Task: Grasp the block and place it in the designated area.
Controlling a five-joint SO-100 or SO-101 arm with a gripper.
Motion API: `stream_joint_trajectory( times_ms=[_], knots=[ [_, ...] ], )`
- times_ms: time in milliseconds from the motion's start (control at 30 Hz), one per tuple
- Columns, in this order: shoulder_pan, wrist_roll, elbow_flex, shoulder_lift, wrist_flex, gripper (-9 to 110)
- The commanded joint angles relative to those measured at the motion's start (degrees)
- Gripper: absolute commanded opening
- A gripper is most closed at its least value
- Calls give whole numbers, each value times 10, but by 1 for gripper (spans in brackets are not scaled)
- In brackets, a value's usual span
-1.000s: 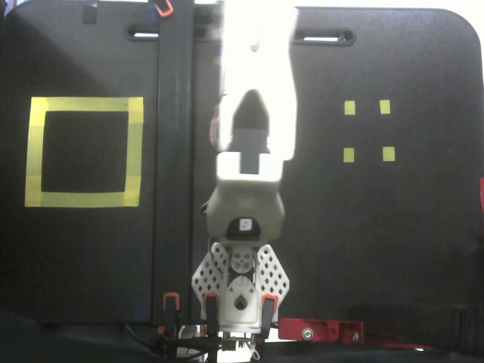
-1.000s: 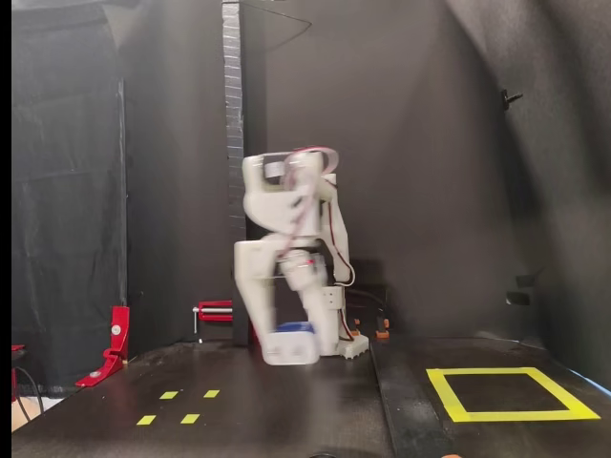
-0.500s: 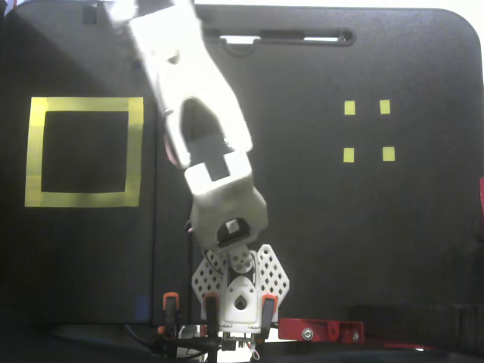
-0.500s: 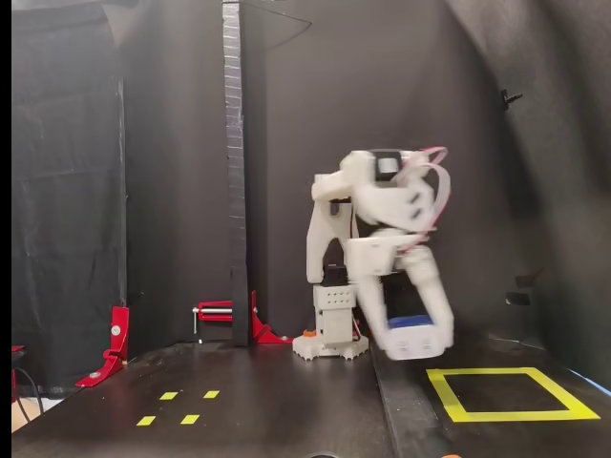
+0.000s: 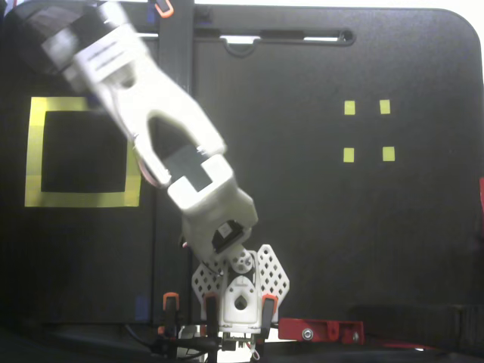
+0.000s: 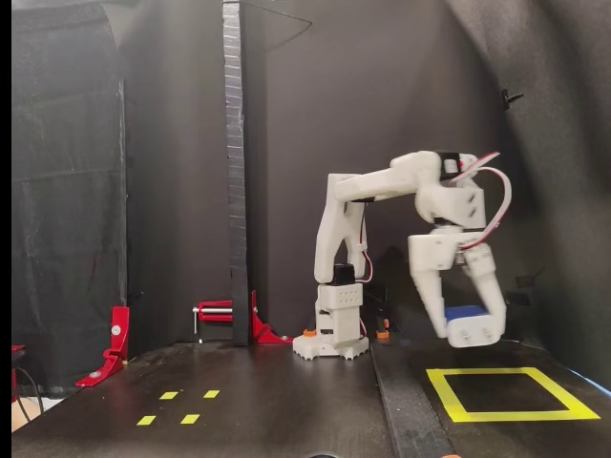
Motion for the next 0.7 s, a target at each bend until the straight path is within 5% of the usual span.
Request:
stream_joint_trajectory(
  times_ms=[0,667],
  knots=[
    [-31,18,-3,40,4,17],
    [-104,63,0,8,11,17]
  ],
)
